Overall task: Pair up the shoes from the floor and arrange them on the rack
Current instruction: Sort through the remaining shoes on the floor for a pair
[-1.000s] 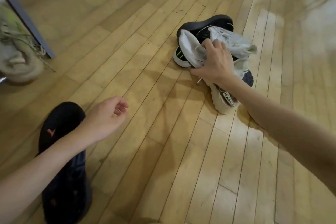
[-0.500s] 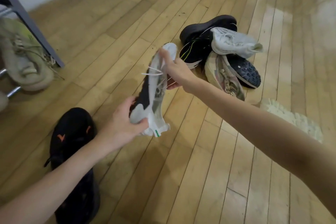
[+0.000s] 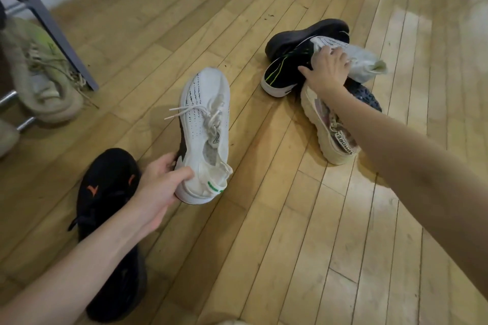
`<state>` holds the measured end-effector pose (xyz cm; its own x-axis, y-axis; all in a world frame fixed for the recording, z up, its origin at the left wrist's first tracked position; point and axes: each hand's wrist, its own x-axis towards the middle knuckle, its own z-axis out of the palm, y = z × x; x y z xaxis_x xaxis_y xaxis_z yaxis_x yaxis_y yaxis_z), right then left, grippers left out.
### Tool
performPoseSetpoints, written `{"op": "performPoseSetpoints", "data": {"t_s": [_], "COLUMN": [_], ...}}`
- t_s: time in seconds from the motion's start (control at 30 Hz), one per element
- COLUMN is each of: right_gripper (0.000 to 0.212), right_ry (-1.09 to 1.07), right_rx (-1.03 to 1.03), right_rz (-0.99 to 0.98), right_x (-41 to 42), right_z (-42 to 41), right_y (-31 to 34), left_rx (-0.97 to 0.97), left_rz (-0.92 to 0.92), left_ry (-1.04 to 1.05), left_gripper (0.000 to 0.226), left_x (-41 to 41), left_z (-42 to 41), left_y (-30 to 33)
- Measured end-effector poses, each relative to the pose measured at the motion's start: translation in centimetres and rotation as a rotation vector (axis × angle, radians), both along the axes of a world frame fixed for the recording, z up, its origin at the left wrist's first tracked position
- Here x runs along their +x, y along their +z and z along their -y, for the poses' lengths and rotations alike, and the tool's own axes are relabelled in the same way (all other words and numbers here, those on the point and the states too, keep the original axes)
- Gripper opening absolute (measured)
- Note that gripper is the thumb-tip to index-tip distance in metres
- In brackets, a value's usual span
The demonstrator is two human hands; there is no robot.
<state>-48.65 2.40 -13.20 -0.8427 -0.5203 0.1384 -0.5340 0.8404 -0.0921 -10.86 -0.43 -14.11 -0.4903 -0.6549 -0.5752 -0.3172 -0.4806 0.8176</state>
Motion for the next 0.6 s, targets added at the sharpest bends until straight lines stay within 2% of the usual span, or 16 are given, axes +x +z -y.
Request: {"op": "performPoseSetpoints", "data": {"t_s": [0.1,0.2,0.33,0.47,0.6], "right_gripper": [0.046,0.035,0.030,0.034,0.021], "right_ry": [0.039,0.092,0.370,0.554,0.574], "right_rx": [0.052,-0.016,-0.134,-0.171,-0.132], "right_rz": [-0.065,-0.115,-0.211,-0.120,-0.009], "right_x": [-0.1,1.3,5.8,12.4,17.7], "right_z": [1.0,1.0,0.4,1.0,2.7], "right_y": [0.2,0.3,1.6,3.4,4.4], "left_rx": [0.006,0.031,0.043,-0.038,-0.070], "left_rz": [-0.014,-0.041,-0.070,-0.046,-0.041], "left_ry": [0.027,0.045,0.093,0.148,0.200], "left_gripper": [0.029,0.036,0.050,0.039,0.035], "left_x": [0.2,0.6,1.6,3.0,5.2], "left_z": [0.0,0.4,1.1,1.6,2.2], "left_y": [0.5,0.8,1.4,2.3,3.2]}}
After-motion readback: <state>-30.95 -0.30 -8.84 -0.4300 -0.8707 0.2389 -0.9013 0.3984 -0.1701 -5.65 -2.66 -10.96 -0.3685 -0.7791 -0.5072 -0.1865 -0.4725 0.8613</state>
